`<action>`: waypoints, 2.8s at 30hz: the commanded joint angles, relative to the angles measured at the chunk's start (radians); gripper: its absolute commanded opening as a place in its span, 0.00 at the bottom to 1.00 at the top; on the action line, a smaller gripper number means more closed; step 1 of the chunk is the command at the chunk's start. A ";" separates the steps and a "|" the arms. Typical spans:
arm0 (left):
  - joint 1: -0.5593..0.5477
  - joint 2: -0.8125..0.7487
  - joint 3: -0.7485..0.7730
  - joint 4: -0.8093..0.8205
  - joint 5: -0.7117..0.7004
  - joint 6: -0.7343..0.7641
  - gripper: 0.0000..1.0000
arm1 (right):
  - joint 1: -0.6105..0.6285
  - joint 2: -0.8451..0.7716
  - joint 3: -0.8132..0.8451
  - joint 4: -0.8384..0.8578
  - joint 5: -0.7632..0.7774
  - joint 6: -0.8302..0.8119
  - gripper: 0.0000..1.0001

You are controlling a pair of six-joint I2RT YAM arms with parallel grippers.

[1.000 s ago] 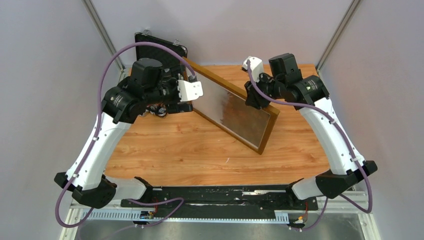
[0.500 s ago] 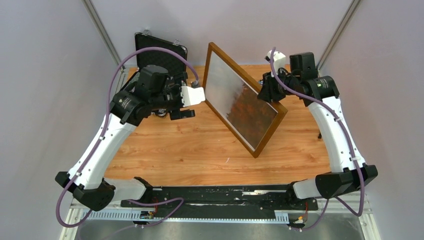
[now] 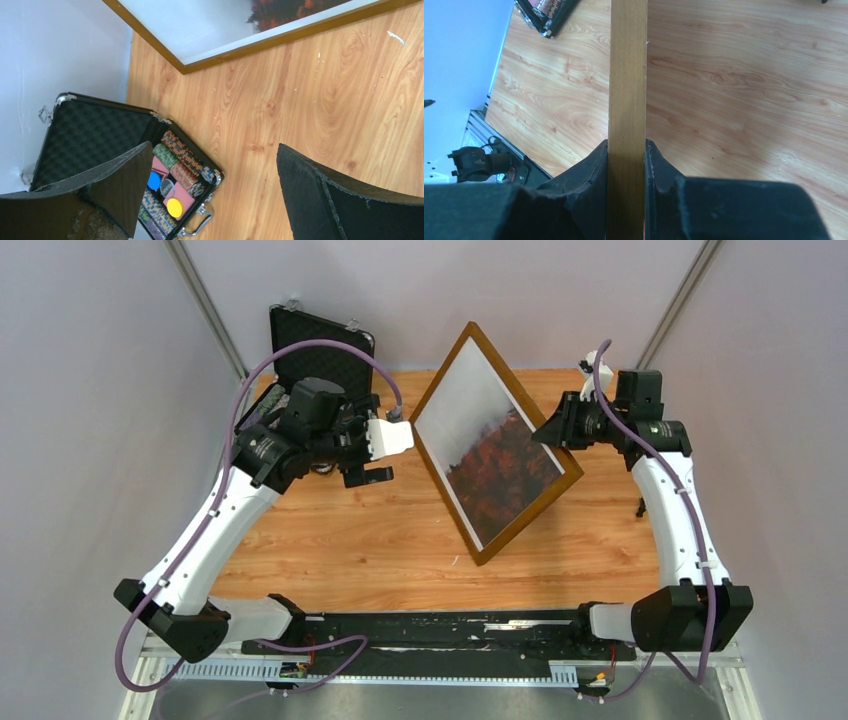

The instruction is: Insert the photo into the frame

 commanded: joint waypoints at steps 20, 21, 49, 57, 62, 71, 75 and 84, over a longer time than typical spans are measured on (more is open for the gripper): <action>0.004 0.014 -0.014 0.039 0.054 -0.099 1.00 | -0.008 -0.114 -0.390 0.588 0.039 0.367 0.00; 0.005 0.017 -0.014 0.040 0.053 -0.099 1.00 | -0.008 -0.112 -0.410 0.598 0.055 0.372 0.00; 0.003 0.099 -0.002 0.037 0.031 -0.114 1.00 | -0.041 0.092 -0.868 1.241 0.077 0.563 0.08; 0.005 0.101 -0.026 0.033 0.023 -0.109 1.00 | -0.070 0.232 -0.900 1.320 0.014 0.528 0.15; 0.004 0.101 -0.036 0.031 0.017 -0.097 1.00 | -0.107 0.276 -0.908 1.292 0.020 0.491 0.22; 0.004 0.109 -0.039 0.043 0.018 -0.084 1.00 | -0.114 0.240 -0.898 1.169 0.037 0.467 0.59; 0.004 0.109 -0.052 0.054 0.017 -0.081 1.00 | -0.116 0.208 -0.900 1.149 0.030 0.451 0.62; 0.004 0.101 -0.095 0.074 0.017 -0.090 1.00 | -0.116 0.190 -0.881 1.103 0.016 0.427 0.63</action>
